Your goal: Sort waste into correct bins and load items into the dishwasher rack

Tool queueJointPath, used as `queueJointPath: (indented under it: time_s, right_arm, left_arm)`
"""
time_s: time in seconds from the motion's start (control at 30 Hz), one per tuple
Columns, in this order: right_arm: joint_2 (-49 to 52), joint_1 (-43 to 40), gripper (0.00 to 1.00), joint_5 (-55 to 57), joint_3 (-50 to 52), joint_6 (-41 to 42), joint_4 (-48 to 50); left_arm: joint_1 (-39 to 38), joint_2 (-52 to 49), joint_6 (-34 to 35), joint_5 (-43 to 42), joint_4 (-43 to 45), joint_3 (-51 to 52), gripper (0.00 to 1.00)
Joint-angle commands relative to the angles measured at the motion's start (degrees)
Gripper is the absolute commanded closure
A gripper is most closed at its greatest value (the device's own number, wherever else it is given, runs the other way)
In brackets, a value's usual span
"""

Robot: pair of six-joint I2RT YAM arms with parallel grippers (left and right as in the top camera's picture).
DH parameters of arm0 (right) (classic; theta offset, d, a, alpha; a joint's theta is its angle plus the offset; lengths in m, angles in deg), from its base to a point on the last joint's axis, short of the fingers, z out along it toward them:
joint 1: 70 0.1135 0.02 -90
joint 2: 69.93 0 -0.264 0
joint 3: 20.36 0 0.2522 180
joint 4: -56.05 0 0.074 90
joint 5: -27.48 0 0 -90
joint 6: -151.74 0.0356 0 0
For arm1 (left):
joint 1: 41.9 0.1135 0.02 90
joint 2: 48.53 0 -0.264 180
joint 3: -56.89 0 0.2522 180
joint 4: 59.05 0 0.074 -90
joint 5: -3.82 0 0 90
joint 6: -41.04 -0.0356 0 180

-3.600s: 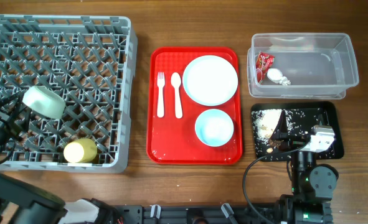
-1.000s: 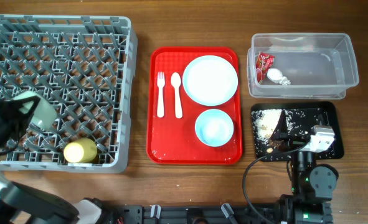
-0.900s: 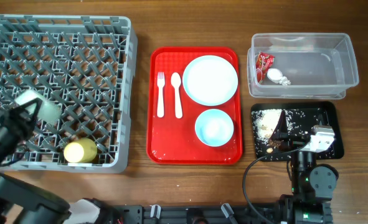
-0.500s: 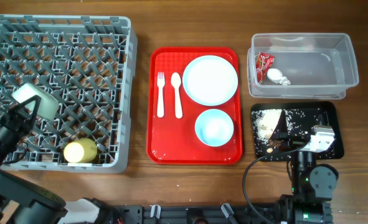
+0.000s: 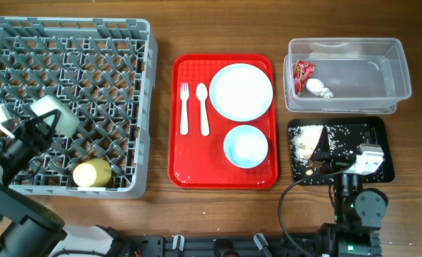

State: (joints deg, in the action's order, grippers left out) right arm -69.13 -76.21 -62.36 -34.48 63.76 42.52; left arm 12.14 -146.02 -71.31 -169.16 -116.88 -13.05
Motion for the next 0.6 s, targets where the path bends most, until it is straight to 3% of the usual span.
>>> queueJointPath:
  time_s: [0.0, 0.03, 0.07, 0.1, 0.23, 0.4, 0.57]
  right_arm:
    - [-0.15, -0.17, 0.0, -0.24, 0.04, -0.48, 0.15]
    - [-0.15, -0.17, 0.0, -0.24, 0.04, -0.48, 0.15]
    - [-0.15, -0.17, 0.0, -0.24, 0.04, -0.48, 0.15]
    - [-0.15, -0.17, 0.0, -0.24, 0.04, -0.48, 0.15]
    - [-0.15, -0.17, 0.0, -0.24, 0.04, -0.48, 0.15]
    - [-0.15, -0.17, 0.0, -0.24, 0.04, -0.48, 0.15]
    - [-0.15, -0.17, 0.0, -0.24, 0.04, -0.5, 0.15]
  left_arm:
    - [2.69, -0.37, 2.84, 6.6, -1.84, 0.0, 0.89]
    - [3.45, -0.37, 4.39, 6.56, -2.1, 0.0, 0.83]
    - [4.44, -0.35, 7.08, 6.32, -2.05, 0.0, 0.68]
    - [5.79, -0.33, 9.2, 3.56, -2.05, 0.0, 0.0]
    - [7.8, 1.09, 9.81, -5.31, -4.04, -0.07, 0.0]
    - [7.74, 7.82, 10.01, -5.46, -7.76, -0.13, 0.0]
    - [7.69, 20.81, 15.93, 5.05, -11.34, -0.13, 0.0]
